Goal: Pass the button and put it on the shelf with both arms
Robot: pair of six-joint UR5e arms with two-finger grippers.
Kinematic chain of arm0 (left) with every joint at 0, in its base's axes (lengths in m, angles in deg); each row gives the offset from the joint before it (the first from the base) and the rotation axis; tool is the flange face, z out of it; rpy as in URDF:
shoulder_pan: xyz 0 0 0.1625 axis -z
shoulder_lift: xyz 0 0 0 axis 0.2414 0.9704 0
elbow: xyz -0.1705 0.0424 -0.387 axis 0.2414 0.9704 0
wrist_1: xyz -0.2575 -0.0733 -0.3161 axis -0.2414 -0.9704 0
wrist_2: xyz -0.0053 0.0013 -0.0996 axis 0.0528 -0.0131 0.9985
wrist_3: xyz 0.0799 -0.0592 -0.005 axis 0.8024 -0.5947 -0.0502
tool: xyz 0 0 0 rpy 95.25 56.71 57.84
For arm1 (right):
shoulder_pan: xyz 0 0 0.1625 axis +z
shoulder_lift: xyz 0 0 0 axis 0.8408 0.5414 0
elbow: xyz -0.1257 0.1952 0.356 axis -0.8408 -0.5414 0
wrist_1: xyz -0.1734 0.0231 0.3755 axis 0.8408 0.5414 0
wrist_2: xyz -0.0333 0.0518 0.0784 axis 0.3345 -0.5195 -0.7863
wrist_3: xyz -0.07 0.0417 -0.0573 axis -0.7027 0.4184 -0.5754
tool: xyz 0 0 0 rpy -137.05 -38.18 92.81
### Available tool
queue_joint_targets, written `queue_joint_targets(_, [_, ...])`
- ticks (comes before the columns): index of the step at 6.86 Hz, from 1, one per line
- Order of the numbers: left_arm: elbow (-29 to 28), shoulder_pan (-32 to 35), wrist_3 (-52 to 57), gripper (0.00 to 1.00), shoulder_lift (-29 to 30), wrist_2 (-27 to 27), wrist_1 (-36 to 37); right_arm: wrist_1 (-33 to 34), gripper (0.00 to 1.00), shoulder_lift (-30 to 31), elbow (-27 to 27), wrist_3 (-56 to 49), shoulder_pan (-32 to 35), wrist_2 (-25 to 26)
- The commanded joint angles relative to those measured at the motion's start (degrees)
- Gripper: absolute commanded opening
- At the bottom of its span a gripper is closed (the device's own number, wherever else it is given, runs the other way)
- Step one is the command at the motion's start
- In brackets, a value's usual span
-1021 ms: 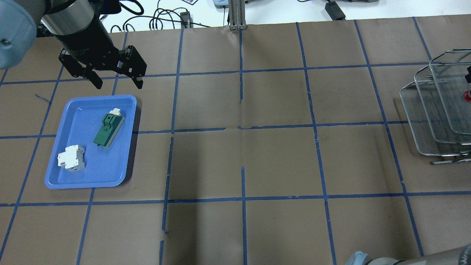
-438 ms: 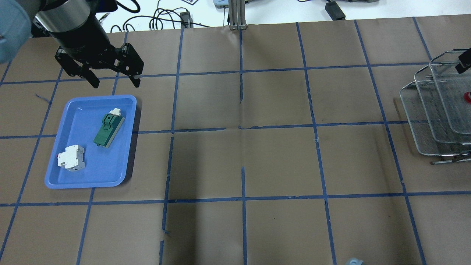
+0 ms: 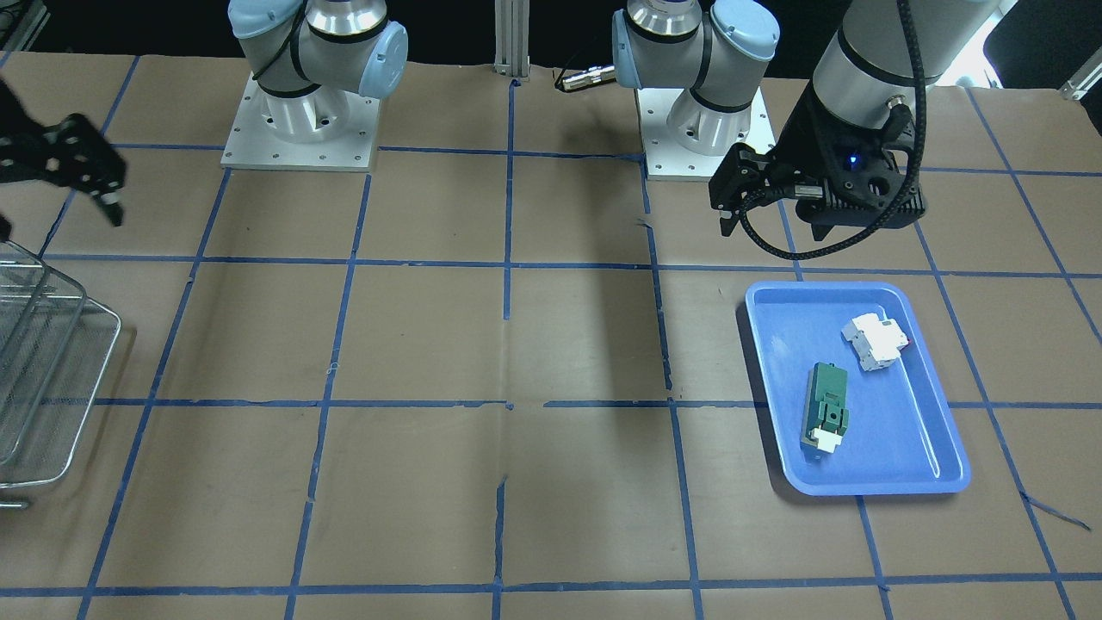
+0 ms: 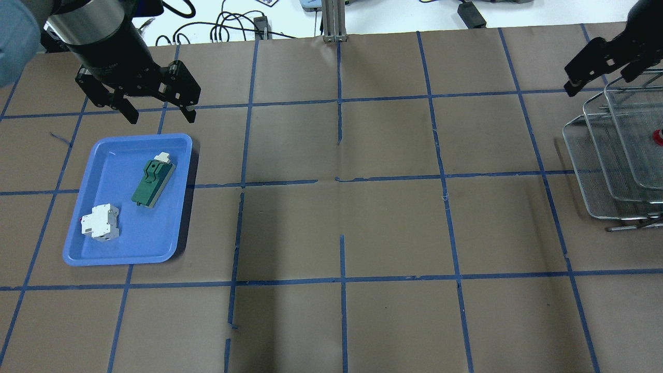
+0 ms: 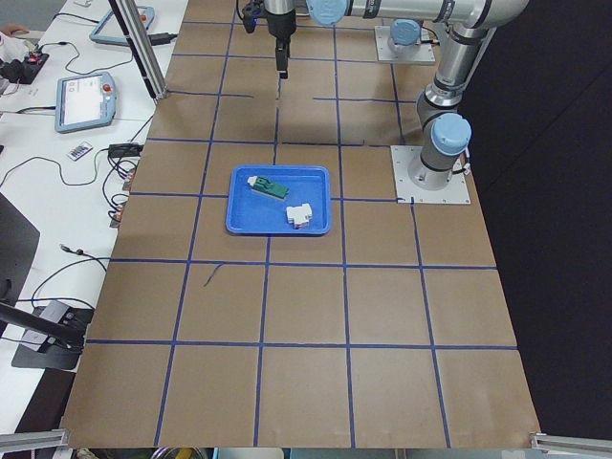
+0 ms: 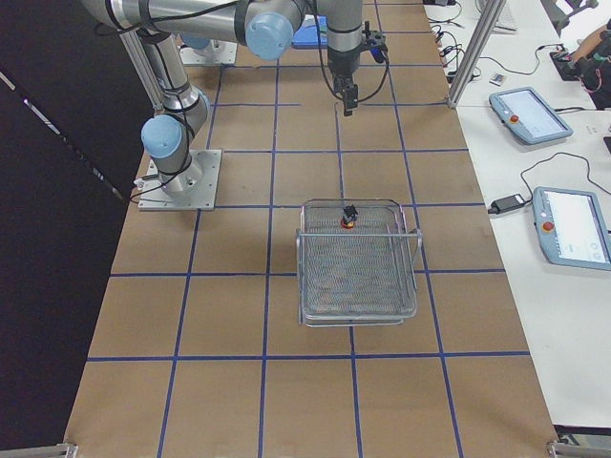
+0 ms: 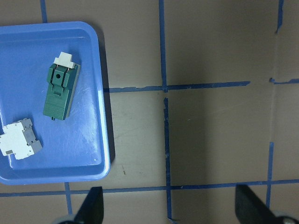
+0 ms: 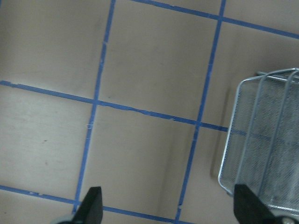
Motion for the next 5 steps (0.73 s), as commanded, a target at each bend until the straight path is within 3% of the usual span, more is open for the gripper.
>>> queue_joint_targets(1, [0.01, 0.06, 0.06, 1.0, -0.04, -0.08, 0.04, -0.74, 1.0, 0.81, -0.11, 19.2, 11.56, -0.19])
queue_joint_targets(2, [0.36, 0.06, 0.14, 1.0, -0.12, -0.26, 0.13, -0.56, 1.0, 0.46, -0.03, 27.56, 14.92, -0.19])
queue_joint_targets(5, [0.45, 0.06, 0.23, 1.0, -0.12, -0.26, 0.13, -0.56, 1.0, 0.19, -0.03, 29.06, 15.13, -0.1])
